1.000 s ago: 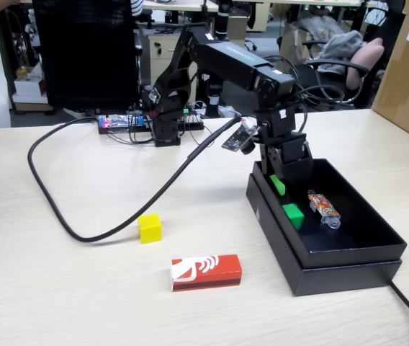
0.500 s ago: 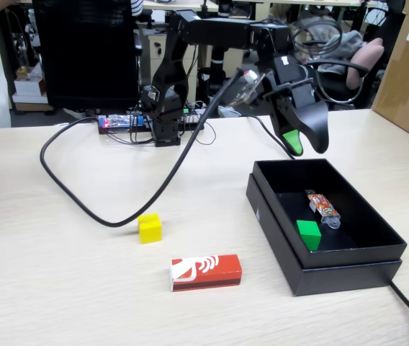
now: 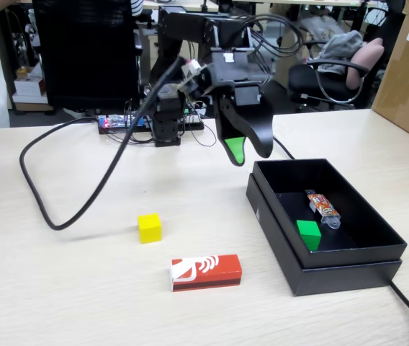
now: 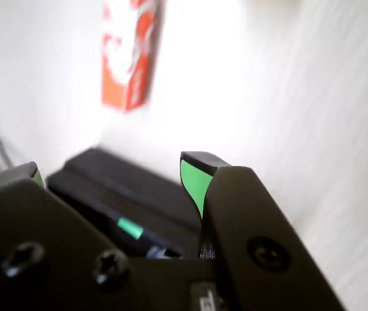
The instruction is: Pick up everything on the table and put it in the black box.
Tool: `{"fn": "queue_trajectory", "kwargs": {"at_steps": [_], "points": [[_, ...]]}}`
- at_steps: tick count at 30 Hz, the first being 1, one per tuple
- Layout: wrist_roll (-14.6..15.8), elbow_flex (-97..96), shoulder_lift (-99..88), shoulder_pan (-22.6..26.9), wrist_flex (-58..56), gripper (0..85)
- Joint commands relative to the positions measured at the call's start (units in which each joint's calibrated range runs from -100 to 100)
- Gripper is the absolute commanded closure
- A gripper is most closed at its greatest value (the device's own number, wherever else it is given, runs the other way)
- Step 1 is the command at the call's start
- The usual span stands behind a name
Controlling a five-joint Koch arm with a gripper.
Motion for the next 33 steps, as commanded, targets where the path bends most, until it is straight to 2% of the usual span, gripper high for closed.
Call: {"fn": "queue_trajectory", "kwargs": {"at_steps": [1, 14, 33], "points": [[-1.56, -2.43, -4.26, -3.13, -0.19, 41.6], [-3.08, -15.30, -2.88, -8.60, 0.93, 39.4], [-4.69, -10.40, 15.02, -12.31, 7.93, 39.5]]}}
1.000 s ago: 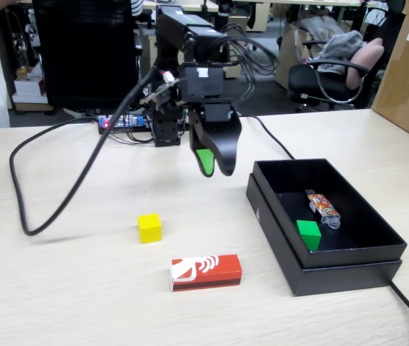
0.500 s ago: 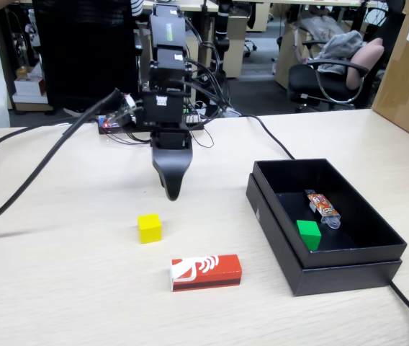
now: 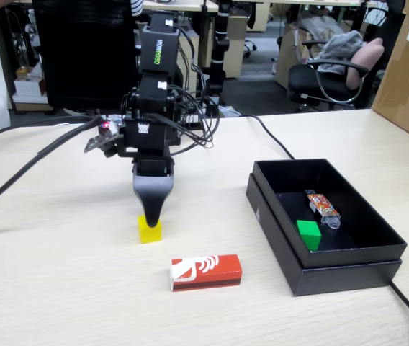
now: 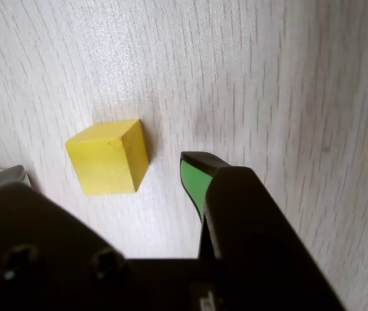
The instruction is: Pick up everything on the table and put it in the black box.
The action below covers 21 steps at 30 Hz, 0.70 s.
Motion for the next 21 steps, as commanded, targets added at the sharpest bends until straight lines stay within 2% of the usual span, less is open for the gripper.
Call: {"fn": "queue_trajectory", "kwargs": {"at_steps": [1, 13, 16, 21], "points": [[-0.54, 4.12, 0.42, -0.44, 2.51, 39.5], [-1.03, 8.29, 9.83, -0.39, 3.12, 43.6], [-0.93, 8.47, 9.83, -0.29, 3.12, 50.9], [-0.59, 8.38, 9.83, -0.15, 3.12, 68.2]]}}
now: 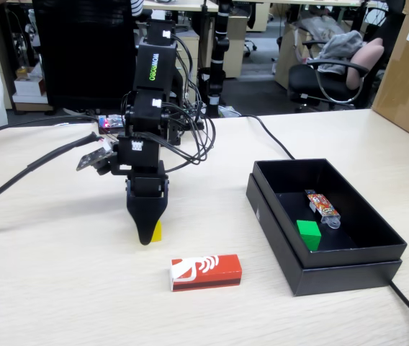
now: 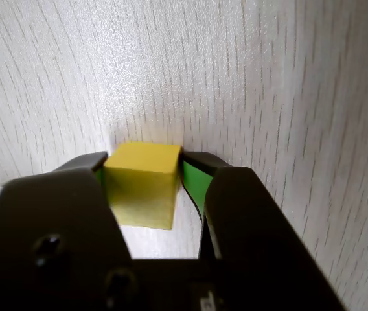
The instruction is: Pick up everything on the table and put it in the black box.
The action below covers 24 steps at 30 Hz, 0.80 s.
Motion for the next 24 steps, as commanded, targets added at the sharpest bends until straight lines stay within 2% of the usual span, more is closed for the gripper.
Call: {"fn": "queue_trajectory", "kwargs": {"at_steps": [1, 4, 13, 16, 24], "points": [[0.24, 2.44, -0.82, 0.05, 1.06, 70.4], [0.29, 2.26, -1.74, 0.05, 1.06, 75.1], [1.47, 1.53, -18.27, 2.39, -6.89, 75.0], [2.20, 0.72, -24.35, 4.49, -8.44, 75.0], [6.25, 1.72, -34.79, 14.55, -9.22, 75.0]]}}
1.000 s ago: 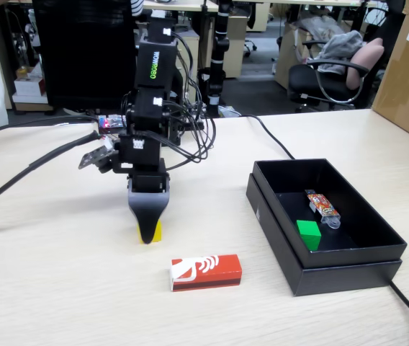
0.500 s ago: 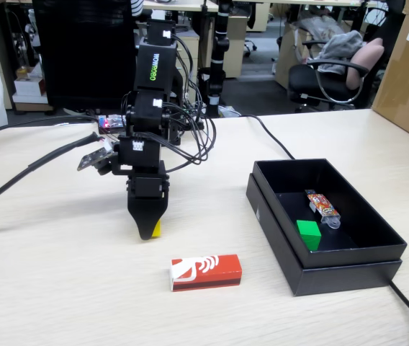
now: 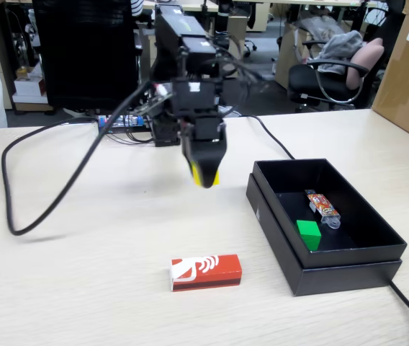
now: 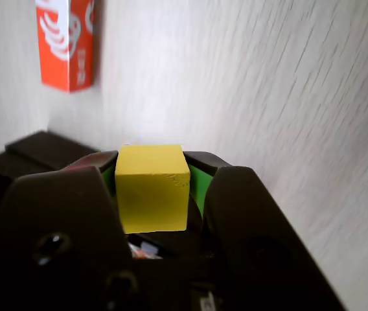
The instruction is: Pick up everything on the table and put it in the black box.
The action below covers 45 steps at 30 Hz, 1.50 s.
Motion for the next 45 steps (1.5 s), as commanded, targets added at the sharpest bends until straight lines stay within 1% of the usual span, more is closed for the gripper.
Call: {"fn": "queue_trajectory", "kwargs": {"at_steps": [1, 3, 7, 9, 12, 16, 18, 19, 23, 29, 32, 33, 34, 35, 37, 41, 42, 45], "points": [[1.61, 5.45, -4.90, 3.22, -1.78, 75.0], [2.64, 9.08, -4.44, 5.13, -3.77, 75.0], [4.05, 14.97, -0.65, 8.06, -4.20, 75.0], [4.54, 18.50, 2.45, 8.84, -4.63, 75.0], [5.47, 30.38, 13.92, 10.11, -7.23, 75.1], [5.96, 35.10, 21.72, 10.60, -7.31, 75.0], [6.20, 36.27, 25.17, 10.70, -7.31, 75.0], [6.59, 36.64, 31.02, 10.84, -7.31, 75.0], [7.28, 37.63, 36.64, 11.38, -7.31, 75.0], [8.50, 37.91, 42.26, 12.50, -7.23, 74.9], [8.55, 37.82, 42.26, 12.50, -7.23, 74.5], [8.50, 37.82, 42.15, 12.36, -7.23, 70.2], [8.40, 37.82, 41.80, 12.31, -7.23, 64.1], [7.96, 37.82, 39.05, 12.06, -7.57, 52.8], [7.77, 38.09, 37.22, 12.01, -7.57, 49.5], [7.77, 40.26, 29.87, 11.48, -9.30, 49.3], [7.77, 41.35, 25.05, 10.70, -9.73, 49.3], [7.72, 41.44, 18.86, 9.47, -9.73, 49.3]]}}
